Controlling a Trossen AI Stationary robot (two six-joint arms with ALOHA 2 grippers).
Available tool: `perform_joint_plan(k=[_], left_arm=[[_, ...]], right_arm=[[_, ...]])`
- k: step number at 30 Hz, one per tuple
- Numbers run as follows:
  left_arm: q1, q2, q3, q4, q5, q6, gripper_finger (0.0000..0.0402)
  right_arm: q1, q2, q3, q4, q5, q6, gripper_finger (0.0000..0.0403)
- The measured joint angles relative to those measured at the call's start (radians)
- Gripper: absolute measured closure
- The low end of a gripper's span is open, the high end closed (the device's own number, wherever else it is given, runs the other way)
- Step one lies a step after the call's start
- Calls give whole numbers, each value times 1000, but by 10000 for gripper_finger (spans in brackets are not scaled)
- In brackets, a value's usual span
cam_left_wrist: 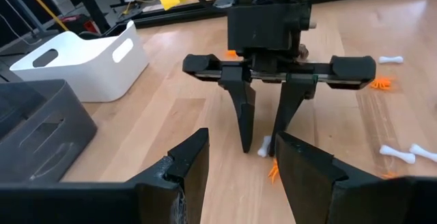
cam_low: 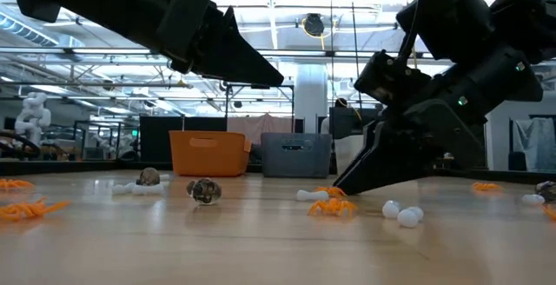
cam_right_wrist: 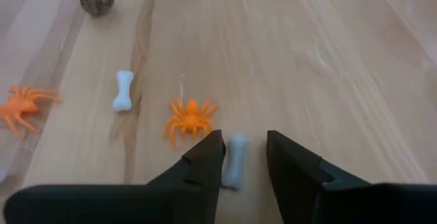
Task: Sort Halloween decoration
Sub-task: Put the white bone toy into the white bin
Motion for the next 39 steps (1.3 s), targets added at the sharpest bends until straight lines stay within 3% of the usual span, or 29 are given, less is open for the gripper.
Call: perform_joint_plan(k=[15, 24, 39], left_arm=[[0, 0, 0, -20, 1, -25, 233], [0, 0, 0, -32, 1, -25, 233], [0, 0, 0, -37, 0, -25, 233]], right_arm=[[7, 57, -1, 60, 51, -71, 396], [5, 49, -2, 171, 48, -176, 400], [-8, -115, -5, 196, 54, -239, 401]])
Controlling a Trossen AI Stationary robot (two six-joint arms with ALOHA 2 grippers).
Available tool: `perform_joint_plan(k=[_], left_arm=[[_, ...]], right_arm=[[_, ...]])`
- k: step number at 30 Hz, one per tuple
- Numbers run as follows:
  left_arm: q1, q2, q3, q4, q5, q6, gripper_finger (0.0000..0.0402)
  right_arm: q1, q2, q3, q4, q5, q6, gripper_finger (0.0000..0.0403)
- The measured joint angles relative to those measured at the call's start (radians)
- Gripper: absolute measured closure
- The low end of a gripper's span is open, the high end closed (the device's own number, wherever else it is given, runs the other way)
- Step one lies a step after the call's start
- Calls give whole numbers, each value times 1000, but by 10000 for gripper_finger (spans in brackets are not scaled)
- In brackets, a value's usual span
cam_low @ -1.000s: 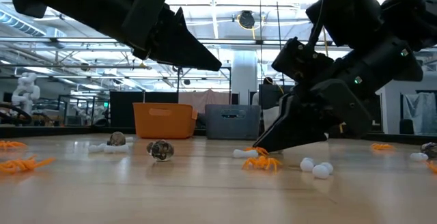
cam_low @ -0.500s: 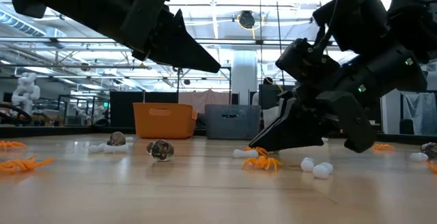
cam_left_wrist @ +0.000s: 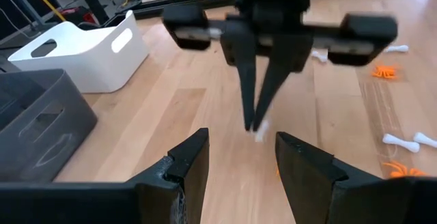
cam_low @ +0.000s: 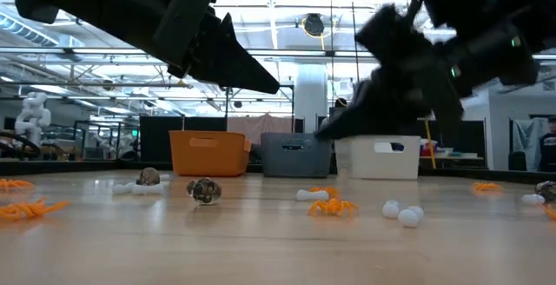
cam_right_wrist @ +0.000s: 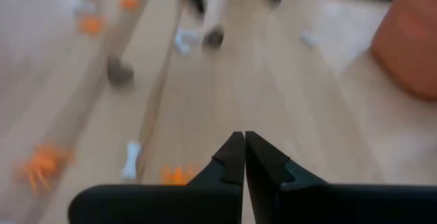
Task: Sort Halloween decoration
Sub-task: Put the white bone toy into the white bin
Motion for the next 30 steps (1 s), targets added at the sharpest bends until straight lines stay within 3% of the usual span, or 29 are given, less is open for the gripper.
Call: perform_joint_plan(k=[5, 10, 17, 21, 26, 30], left_arm=[[0, -9, 0, 8, 0, 0, 233], [0, -18, 0, 18, 0, 3, 233], [0, -18, 0, 21, 0, 8, 233], [0, -18, 0, 19, 0, 10, 233], [0, -19, 0, 7, 0, 8, 233], [0, -19, 0, 7, 0, 8, 233]], right_arm=[[0, -126, 1, -32, 2, 2, 401], [2, -253, 3, -200, 1, 8, 401], [14, -268, 2, -534, -160, 173, 400], [44, -255, -68, -410, -171, 208, 375], [98, -255, -248, -28, 63, 332, 336], [172, -255, -291, 23, 163, 387, 306]])
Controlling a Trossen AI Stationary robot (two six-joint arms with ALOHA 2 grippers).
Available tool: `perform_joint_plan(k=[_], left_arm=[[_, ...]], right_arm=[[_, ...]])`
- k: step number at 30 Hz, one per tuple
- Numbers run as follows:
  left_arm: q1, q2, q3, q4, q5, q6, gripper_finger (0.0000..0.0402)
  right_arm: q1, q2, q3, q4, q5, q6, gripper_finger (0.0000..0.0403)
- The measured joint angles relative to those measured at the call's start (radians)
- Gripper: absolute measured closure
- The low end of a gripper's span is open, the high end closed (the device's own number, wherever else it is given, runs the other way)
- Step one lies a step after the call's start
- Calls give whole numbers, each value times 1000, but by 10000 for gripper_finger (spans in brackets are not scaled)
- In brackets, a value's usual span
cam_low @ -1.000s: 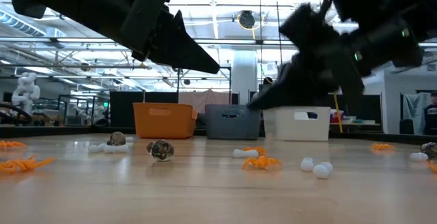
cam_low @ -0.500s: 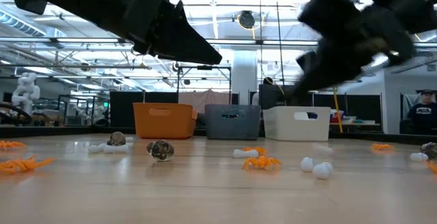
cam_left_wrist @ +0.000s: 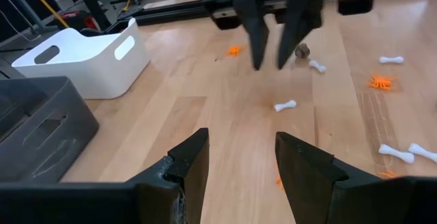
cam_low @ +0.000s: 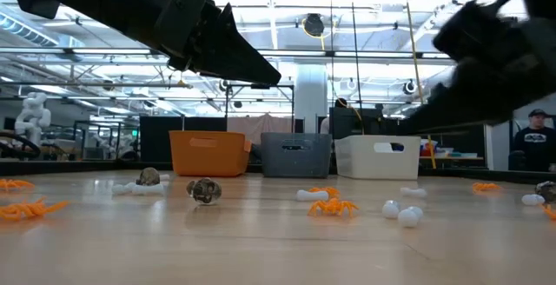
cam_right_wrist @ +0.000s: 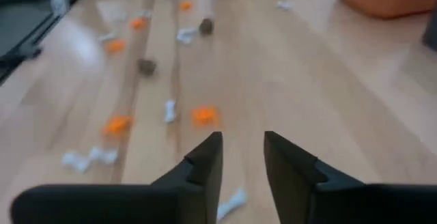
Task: Sort Halloween decoration
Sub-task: Put the white bone toy into the white bin
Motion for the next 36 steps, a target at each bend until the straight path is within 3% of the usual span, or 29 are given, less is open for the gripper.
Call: perform_joint_plan(k=[11, 22, 32, 36], left_arm=[[2, 0, 0, 18, 0, 19, 233], [5, 0, 0, 17, -2, 20, 233], [19, 0, 0, 14, -3, 25, 233], [25, 0, 0, 15, -7, 24, 233]], right_arm=[[64, 93, 0, 12, 56, 54, 236], [72, 389, 90, 204, 87, 2, 230], [100, 456, 94, 237, 189, 20, 231], [97, 448, 93, 277, 222, -51, 232]])
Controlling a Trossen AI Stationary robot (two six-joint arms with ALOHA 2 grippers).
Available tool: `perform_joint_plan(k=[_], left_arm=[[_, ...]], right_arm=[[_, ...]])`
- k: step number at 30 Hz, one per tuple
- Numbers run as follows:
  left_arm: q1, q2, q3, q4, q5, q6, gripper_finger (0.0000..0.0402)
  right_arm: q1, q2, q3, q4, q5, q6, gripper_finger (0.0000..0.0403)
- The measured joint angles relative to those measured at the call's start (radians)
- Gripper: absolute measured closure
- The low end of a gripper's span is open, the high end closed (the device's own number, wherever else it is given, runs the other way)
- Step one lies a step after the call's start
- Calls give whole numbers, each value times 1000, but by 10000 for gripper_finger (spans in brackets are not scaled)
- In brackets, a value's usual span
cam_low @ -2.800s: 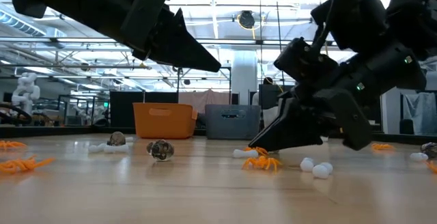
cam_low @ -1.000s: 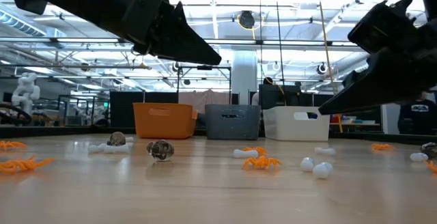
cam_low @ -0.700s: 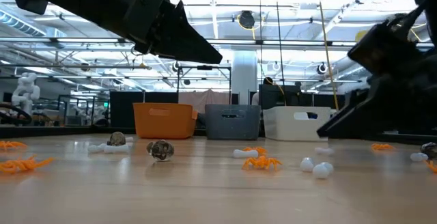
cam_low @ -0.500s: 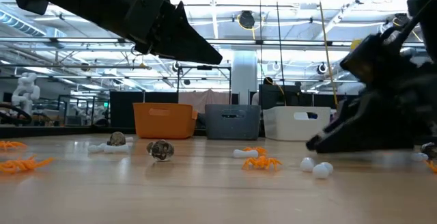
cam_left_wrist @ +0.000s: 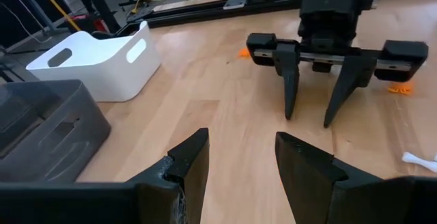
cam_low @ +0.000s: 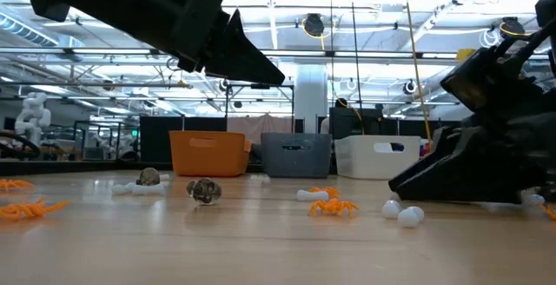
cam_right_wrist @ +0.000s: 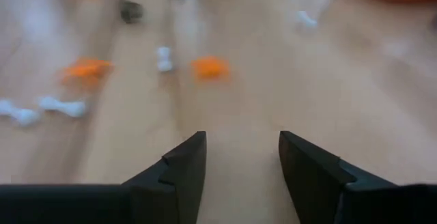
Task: Sort Halloween decoration
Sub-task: Put the white bone toy into the white bin
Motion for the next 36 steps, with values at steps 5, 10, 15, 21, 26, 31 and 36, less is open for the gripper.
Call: perform_joint_plan(k=[5, 10, 15, 21, 26, 31, 36], left_arm=[[0, 0, 0, -13, -66, -4, 233], [8, -32, 0, -175, -103, -70, 233], [37, -91, 0, -473, -57, -198, 234], [91, -138, 0, -615, 38, -216, 234], [109, -199, 0, -638, 52, -159, 234], [108, -313, 0, -697, 55, -111, 234], [108, -388, 0, -725, 55, -56, 234]], right_arm=[[-56, -12, 17, 66, 99, -84, 232], [-157, -12, 57, 62, -4, -143, 232], [-234, -12, 85, 71, -114, -222, 232], [-352, -12, 165, 60, -153, -205, 232], [-423, 31, 315, -37, -258, -185, 228], [-460, 109, 460, -191, -248, -215, 212], [-498, 203, 528, -150, -303, -216, 200]])
